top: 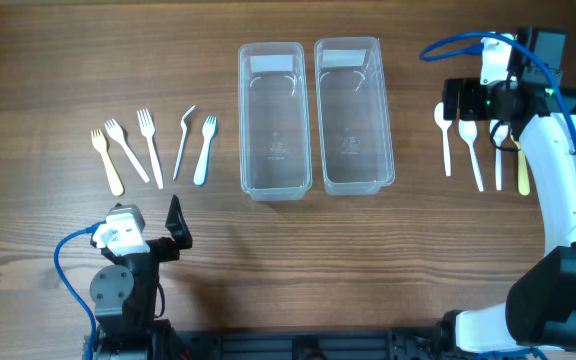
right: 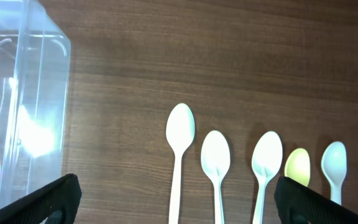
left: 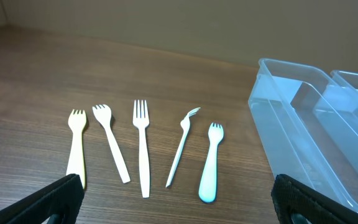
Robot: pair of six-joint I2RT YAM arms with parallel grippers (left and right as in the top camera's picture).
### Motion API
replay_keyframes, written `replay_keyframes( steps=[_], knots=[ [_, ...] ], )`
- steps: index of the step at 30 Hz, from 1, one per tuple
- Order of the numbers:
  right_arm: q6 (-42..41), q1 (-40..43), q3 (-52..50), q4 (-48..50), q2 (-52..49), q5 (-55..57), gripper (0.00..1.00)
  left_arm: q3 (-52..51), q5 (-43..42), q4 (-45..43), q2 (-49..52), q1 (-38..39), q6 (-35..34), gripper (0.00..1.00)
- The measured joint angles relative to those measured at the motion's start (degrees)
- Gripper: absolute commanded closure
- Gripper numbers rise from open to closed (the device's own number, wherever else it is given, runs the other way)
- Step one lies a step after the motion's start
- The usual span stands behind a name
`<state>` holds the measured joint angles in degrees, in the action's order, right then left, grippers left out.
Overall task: Pack container
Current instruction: 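Lower the right gripper and grasp two white spoons by their handles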
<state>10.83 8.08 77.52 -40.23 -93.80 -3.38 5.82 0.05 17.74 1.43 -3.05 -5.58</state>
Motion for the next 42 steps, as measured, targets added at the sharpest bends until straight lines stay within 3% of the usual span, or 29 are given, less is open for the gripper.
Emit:
replay_keyframes(
  steps=[8,11,16,22,25,42],
  knots=[
    [0.2,0.0,0.04,-3.23,-0.11,0.74,0.01,0.0,0.02,0.0,0.0,0.0,0.0,0.0],
    [0.31,0.0,0.11,-3.17,-1.66,0.87,0.05,0.0,0.02,0.0,0.0,0.0,0.02,0.0],
    [-1.05,0.0,0.2,-3.52,-11.17,0.94,0.24,0.0,0.02,0.0,0.0,0.0,0.0,0.0],
    [-2.78,0.0,0.2,-5.16,-18.75,2.36,0.32,0.0,0.02,0.0,0.0,0.0,0.0,0.0],
    [-3.91,0.0,0.2,-5.35,-19.54,2.4,0.43,0.0,0.02,0.0,0.0,0.0,0.02,0.0],
    [-5.29,0.0,0.2,0.31,-20.24,2.4,0.45,0.0,0.0,0.0,0.0,0.0,0.02,0.0]
  ],
)
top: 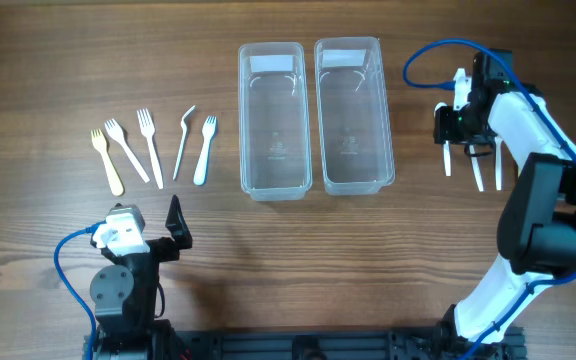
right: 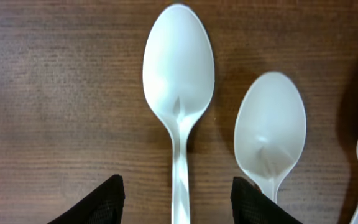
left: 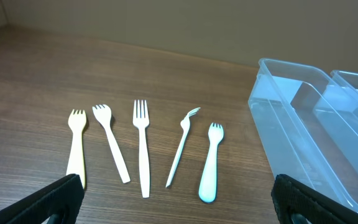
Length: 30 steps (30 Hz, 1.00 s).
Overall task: Pack container
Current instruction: 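Lower the right gripper and grasp two white spoons by their handles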
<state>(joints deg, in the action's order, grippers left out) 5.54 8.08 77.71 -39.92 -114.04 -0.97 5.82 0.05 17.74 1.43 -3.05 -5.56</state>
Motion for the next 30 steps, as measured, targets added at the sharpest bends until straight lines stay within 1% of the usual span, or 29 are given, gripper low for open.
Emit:
replay_keyframes(
  steps=[11,16,18,21,25,26,27,30],
  knots=[
    [-0.15,0.0,0.0,0.98,-1.53,0.0,0.45,0.0,0.02,0.0,0.0,0.0,-0.02,0.0],
    [-0.31,0.0,0.11,1.09,-3.26,0.22,0.46,0.0,0.02,0.0,0.0,0.0,-0.02,0.0],
    [-0.37,0.0,0.13,1.14,-3.37,0.39,0.51,0.0,0.0,0.0,0.0,0.0,-0.02,0.0],
    [-0.55,0.02,0.13,1.25,-3.41,0.98,0.66,0.0,0.02,0.0,0.0,0.0,0.0,0.0],
    [-0.61,0.02,0.13,1.31,-3.41,1.29,0.76,0.0,0.02,0.0,0.0,0.0,0.0,0.0],
    [-0.63,0.02,0.13,1.29,-3.41,1.29,0.79,0.0,0.0,0.0,0.0,0.0,0.0,0.0],
    [-0.68,0.02,0.13,1.31,-3.41,1.29,0.85,0.0,0.02,0.0,0.0,0.0,-0.02,0.0],
    [-1.05,0.02,0.13,1.33,-3.41,1.27,0.95,0.0,0.0,0.0,0.0,0.0,0.0,0.0]
  ],
)
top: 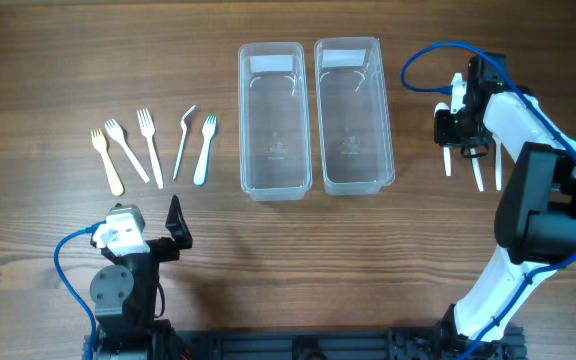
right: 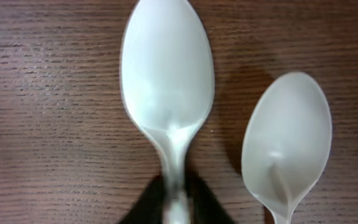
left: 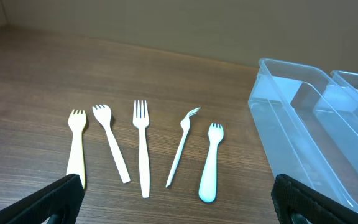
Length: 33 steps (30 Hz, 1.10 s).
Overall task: Pack container
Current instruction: 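Lower the right gripper and grasp two white spoons by their handles, then carry the spoons to the right container and release them inside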
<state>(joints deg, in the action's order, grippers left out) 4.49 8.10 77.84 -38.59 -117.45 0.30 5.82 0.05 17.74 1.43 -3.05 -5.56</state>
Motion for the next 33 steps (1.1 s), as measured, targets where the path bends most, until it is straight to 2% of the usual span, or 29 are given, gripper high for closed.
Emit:
replay_keyframes(
  steps=[10,15,24,33],
  knots=[
    [0.07,0.0,0.11,-0.15,0.0,0.0,0.96,0.0,0.02,0.0,0.0,0.0,0.0,0.0],
    [0.07,-0.04,2.32,-3.19,-0.59,-0.02,0.96,0.0,0.02,0.0,0.0,0.0,-0.02,0.0],
    [0.07,-2.95,16.2,-11.45,-0.46,-0.04,0.96,0.0,0.02,0.0,0.0,0.0,0.0,0.0],
    [-0.37,-12.15,24.52,-18.51,1.55,-0.48,0.96,0.0,0.02,0.0,0.0,0.0,-0.02,0.0]
  ],
)
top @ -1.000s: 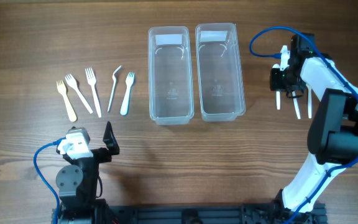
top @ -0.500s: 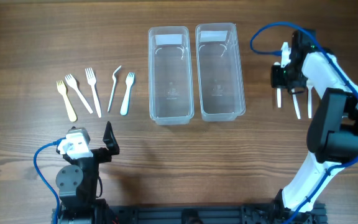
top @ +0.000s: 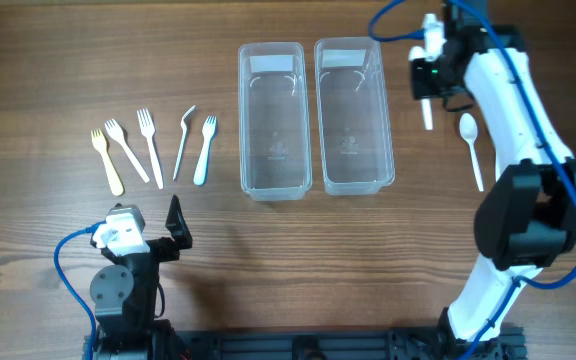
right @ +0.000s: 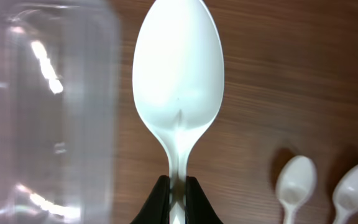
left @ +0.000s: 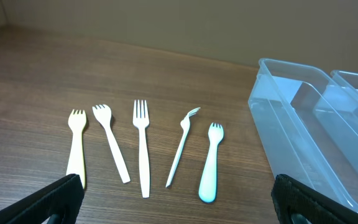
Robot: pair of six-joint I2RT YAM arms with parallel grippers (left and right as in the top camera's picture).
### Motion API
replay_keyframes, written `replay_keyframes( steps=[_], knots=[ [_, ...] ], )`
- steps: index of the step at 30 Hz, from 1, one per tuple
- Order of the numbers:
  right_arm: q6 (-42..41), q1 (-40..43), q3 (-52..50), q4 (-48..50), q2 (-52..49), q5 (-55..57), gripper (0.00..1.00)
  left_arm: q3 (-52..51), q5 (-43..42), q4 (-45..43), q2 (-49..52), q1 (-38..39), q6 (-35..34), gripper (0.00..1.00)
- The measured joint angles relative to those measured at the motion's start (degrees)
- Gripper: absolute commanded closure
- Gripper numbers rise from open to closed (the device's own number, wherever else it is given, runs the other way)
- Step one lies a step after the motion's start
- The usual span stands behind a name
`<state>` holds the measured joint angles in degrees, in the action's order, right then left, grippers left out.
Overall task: Pack container
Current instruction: 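Carry the spoons to the right container and release them inside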
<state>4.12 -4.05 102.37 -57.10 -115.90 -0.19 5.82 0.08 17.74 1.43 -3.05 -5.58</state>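
My right gripper (right: pixel 178 182) is shut on the neck of a white plastic spoon (right: pixel 178 74), held off the table with its bowl pointing forward. In the overhead view this gripper (top: pixel 429 92) hangs just right of the right clear container (top: pixel 388 120), near its far end. The left clear container (top: pixel 244 120) stands beside it; both look empty. Other spoons (right: pixel 296 186) lie on the wood to the right; overhead shows one spoon (top: pixel 471 140), the others hidden by my arm. Several forks (left: pixel 142 146) lie left of the containers. My left gripper (left: pixel 178 208) is open, near the table's front.
The right container's clear wall (right: pixel 42 112) fills the left of the right wrist view. The forks (top: pixel 148 145) lie in a row on the wooden table (top: pixel 298 260). My left arm's base and blue cable (top: pixel 68 255) sit at the front left.
My right gripper, then low on the table with the leftmost spoon's neck in it, has risen and moved left and back with the spoon, now beside the right container. The left arm is unmoved.
My right gripper was open high over the row of spoons. Then it was low with its fingers either side of the leftmost spoon's handle, then shut on it. Now the spoon is off the table beside the right container. The left arm stayed still throughout.
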Motion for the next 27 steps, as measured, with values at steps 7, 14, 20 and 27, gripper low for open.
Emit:
replay_keyframes(
  steps=[7,14,20,27],
  knots=[
    [-2.45,-9.68,0.55,-0.57,0.22,-0.39,0.96,0.0,-0.02,0.0,0.0,0.0,0.0,0.0],
    [-7.23,-14.6,0.55,1.42,0.22,-0.85,0.96,0.0,0.0,0.0,0.0,0.0,0.02,0.0],
    [-10.6,-14.71,0.52,2.05,0.22,-0.85,0.55,0.0,0.0,0.0,0.0,0.0,0.0,0.0],
    [-11.17,-14.71,0.52,2.29,0.2,-0.79,0.44,0.0,-0.02,0.0,0.0,0.0,0.0,0.0]
  ],
)
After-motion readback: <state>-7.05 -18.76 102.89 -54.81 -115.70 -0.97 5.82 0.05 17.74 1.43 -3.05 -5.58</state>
